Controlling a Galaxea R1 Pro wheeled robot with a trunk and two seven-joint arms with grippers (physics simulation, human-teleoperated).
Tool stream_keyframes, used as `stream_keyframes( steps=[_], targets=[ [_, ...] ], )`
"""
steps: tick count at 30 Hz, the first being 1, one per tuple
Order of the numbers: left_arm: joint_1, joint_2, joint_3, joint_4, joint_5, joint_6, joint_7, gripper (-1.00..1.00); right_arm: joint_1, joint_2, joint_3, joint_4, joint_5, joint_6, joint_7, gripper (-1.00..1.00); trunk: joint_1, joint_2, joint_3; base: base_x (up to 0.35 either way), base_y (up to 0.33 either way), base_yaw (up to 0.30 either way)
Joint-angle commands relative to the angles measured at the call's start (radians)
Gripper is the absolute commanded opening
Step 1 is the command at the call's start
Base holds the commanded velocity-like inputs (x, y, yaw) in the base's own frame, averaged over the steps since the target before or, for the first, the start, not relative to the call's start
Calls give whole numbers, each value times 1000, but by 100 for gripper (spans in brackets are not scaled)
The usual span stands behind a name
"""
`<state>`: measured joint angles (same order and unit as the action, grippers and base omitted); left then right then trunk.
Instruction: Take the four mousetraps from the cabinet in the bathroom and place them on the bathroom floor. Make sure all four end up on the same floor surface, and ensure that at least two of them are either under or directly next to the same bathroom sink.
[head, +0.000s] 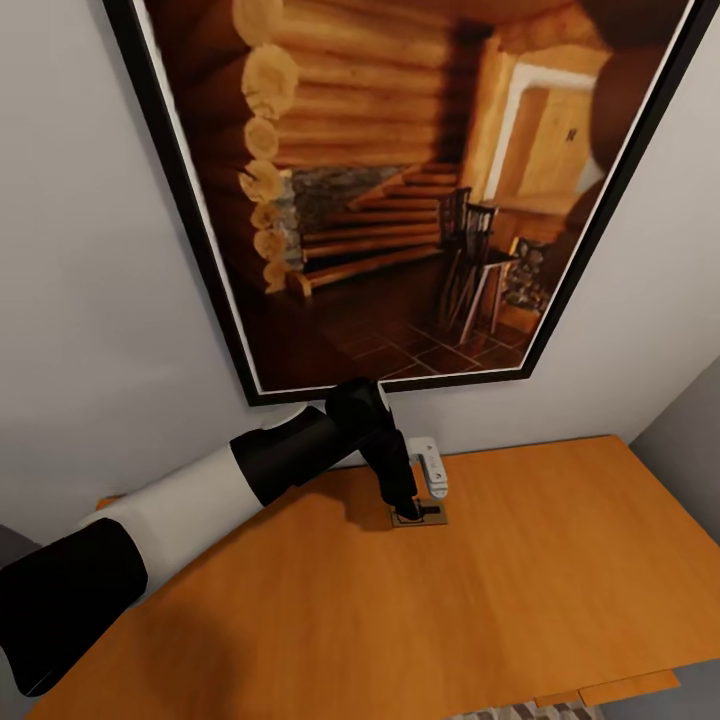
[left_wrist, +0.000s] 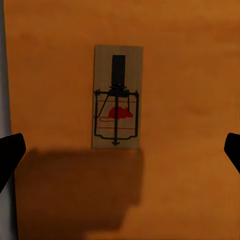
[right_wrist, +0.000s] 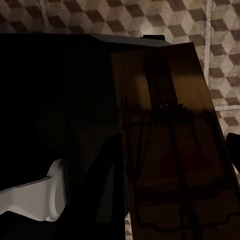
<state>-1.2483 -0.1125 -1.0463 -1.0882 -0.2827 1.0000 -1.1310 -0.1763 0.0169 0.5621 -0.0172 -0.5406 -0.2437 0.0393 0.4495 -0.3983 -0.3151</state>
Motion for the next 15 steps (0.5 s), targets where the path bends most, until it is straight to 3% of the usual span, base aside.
stream_keyframes(
  steps=[1,15],
  targets=[
    [-1,0,0,-1,-10,6,-11,100,-1,0,6,2,-12,-5,7,-100,1,-2,-2,0,0,0],
    [0,2,0,2,-5,5,-17,100,-1,0,6,2,-12,-5,7,-100,1,-2,-2,0,0,0]
  ],
)
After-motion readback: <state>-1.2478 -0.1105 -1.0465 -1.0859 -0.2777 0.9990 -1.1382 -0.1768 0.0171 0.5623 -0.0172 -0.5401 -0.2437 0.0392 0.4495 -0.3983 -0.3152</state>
